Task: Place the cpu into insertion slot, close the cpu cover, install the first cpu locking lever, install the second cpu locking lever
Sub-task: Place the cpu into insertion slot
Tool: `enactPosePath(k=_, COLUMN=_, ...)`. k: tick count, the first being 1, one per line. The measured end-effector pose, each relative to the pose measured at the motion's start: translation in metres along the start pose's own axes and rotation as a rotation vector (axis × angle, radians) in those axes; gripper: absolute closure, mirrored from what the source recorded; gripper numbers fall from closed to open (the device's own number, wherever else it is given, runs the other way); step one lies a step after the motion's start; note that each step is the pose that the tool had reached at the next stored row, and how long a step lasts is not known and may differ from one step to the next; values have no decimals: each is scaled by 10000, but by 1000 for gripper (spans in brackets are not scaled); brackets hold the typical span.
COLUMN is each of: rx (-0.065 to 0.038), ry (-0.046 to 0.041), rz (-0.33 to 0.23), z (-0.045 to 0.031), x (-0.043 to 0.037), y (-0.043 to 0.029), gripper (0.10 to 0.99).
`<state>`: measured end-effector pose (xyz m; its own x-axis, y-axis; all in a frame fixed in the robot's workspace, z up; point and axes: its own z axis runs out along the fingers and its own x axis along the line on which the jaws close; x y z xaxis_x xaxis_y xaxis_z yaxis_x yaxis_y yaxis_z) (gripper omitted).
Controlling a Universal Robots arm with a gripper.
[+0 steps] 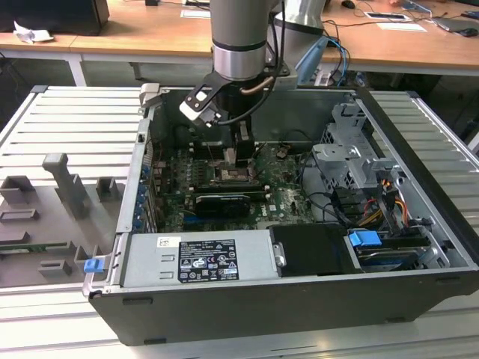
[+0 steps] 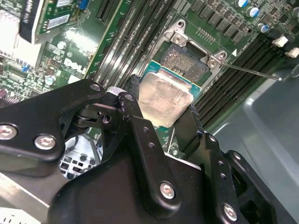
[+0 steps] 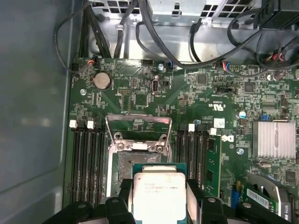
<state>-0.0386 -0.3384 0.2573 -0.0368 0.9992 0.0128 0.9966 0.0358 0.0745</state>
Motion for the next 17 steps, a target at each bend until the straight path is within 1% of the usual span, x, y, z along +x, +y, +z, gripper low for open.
enactPosePath(k=2, rx=2, ry=-2, rz=0, z=36, x=22, y=-2, gripper=545)
enactPosePath(k=4, rx=0, ry=0, rz=0, z=99, x=48, y=-8, gripper=545)
enactPosePath(k=5, rx=1, ry=0, rz=0, z=116, x=53, y=-10, gripper=545)
enactPosePath(k=7, rx=1, ry=-1, rz=0, z=181, x=61, y=-32, gripper=545)
enactPosePath(k=9, rx=1, ry=-2, rz=-1, z=217, x=61, y=-38, gripper=545)
enactPosePath(k=11, rx=1, ry=-4, rz=18, z=239, x=62, y=-41, gripper=545)
enactPosePath(k=17, rx=-2, ry=-6, rz=89, z=270, x=72, y=-42, gripper=545)
